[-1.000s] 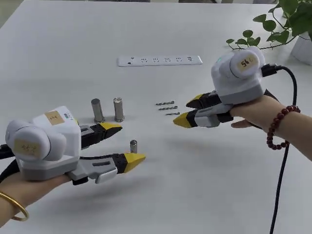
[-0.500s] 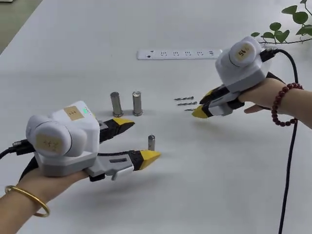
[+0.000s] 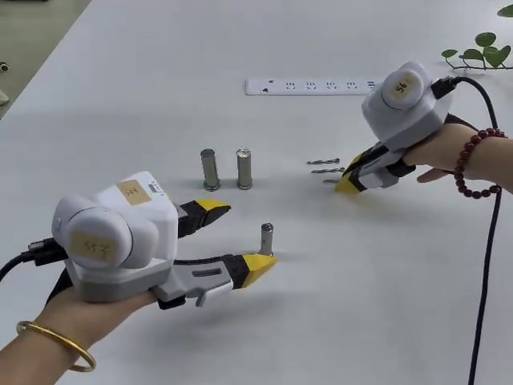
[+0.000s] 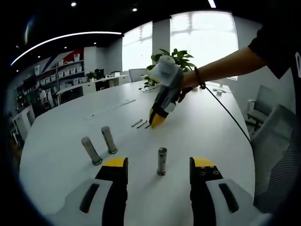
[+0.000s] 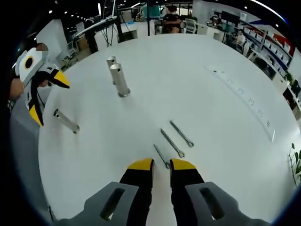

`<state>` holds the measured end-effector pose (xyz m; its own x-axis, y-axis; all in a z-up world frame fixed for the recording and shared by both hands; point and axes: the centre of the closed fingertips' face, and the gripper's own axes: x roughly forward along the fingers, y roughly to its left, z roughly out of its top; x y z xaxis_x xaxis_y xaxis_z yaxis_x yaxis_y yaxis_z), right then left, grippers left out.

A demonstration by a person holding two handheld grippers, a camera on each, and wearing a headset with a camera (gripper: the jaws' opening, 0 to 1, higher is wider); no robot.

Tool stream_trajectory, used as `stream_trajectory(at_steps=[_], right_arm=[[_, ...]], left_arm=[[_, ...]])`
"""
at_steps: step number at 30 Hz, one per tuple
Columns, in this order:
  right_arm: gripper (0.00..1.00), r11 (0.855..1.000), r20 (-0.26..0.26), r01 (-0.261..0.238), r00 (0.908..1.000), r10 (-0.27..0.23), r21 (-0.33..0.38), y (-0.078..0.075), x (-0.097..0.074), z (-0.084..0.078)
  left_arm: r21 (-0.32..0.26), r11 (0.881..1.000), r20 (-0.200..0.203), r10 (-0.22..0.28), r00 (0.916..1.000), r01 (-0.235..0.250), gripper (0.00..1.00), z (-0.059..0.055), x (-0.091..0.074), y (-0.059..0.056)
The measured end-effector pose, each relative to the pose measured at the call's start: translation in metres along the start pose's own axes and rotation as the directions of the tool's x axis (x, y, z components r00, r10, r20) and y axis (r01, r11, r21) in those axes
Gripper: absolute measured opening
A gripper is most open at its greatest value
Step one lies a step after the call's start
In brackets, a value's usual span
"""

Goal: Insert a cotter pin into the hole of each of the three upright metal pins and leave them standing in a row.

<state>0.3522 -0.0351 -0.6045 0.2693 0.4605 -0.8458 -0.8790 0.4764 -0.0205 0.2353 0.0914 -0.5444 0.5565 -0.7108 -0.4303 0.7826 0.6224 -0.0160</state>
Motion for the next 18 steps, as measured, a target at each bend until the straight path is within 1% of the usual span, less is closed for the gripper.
stream_trajectory(at_steps=[2, 3, 6, 7, 9, 10, 11, 14, 16, 17, 18], right_arm=[[0.06, 1.000, -0.012, -0.007, 0.9999, 0.006, -0.019, -0.001, 0.000, 0.000], [0.05, 0.999, -0.027, -0.009, 0.9996, 0.008, -0.044, -0.001, 0.000, -0.001], [0.03, 0.998, -0.053, -0.016, 0.9985, 0.013, -0.057, -0.002, 0.000, 0.000], [0.01, 0.996, -0.079, -0.017, 0.9968, 0.011, -0.086, -0.002, 0.000, -0.002], [0.00, 0.992, -0.104, -0.011, 0.9945, -0.002, -0.123, -0.003, 0.000, -0.002], [0.00, 0.992, -0.106, -0.010, 0.9944, -0.004, -0.128, -0.003, 0.000, -0.002], [0.00, 0.989, -0.116, -0.001, 0.9932, -0.016, -0.149, -0.004, 0.001, -0.002], [0.00, 0.989, -0.114, 0.000, 0.9933, -0.017, -0.145, -0.005, 0.001, -0.002], [0.00, 0.989, -0.109, -0.011, 0.9941, -0.005, -0.146, -0.006, 0.000, -0.003], [0.00, 0.988, -0.110, -0.018, 0.9939, 0.000, -0.157, -0.005, 0.000, -0.003], [0.00, 0.983, -0.111, -0.021, 0.9939, 0.001, -0.185, -0.005, 0.000, -0.003]], left_arm=[[-0.012, 1.000, -0.003, 0.007, 1.0000, -0.007, 0.51, -0.001, -0.001, 0.000], [-0.014, 1.000, -0.007, 0.013, 0.9999, -0.013, 0.51, -0.002, -0.002, 0.001], [-0.009, 1.000, -0.019, 0.028, 0.9994, -0.028, 0.51, -0.006, -0.004, 0.001], [-0.016, 0.999, -0.021, 0.030, 0.9993, -0.030, 0.51, -0.007, -0.005, 0.001], [-0.022, 0.999, -0.025, 0.037, 0.9990, -0.038, 0.51, -0.008, -0.006, 0.001], [-0.021, 0.999, -0.026, 0.039, 0.9989, -0.040, 0.51, -0.009, -0.007, 0.001], [-0.024, 0.999, -0.027, 0.045, 0.9986, -0.046, 0.51, -0.009, -0.008, 0.002], [-0.036, 0.998, -0.019, 0.054, 0.9984, -0.055, 0.51, -0.008, -0.010, 0.002], [-0.039, 0.997, -0.017, 0.059, 0.9981, -0.060, 0.51, -0.008, -0.011, 0.002], [-0.036, 0.997, -0.020, 0.061, 0.9979, -0.062, 0.51, -0.008, -0.011, 0.002], [-0.035, 0.997, -0.020, 0.062, 0.9979, -0.063, 0.51, -0.008, -0.012, 0.002]])
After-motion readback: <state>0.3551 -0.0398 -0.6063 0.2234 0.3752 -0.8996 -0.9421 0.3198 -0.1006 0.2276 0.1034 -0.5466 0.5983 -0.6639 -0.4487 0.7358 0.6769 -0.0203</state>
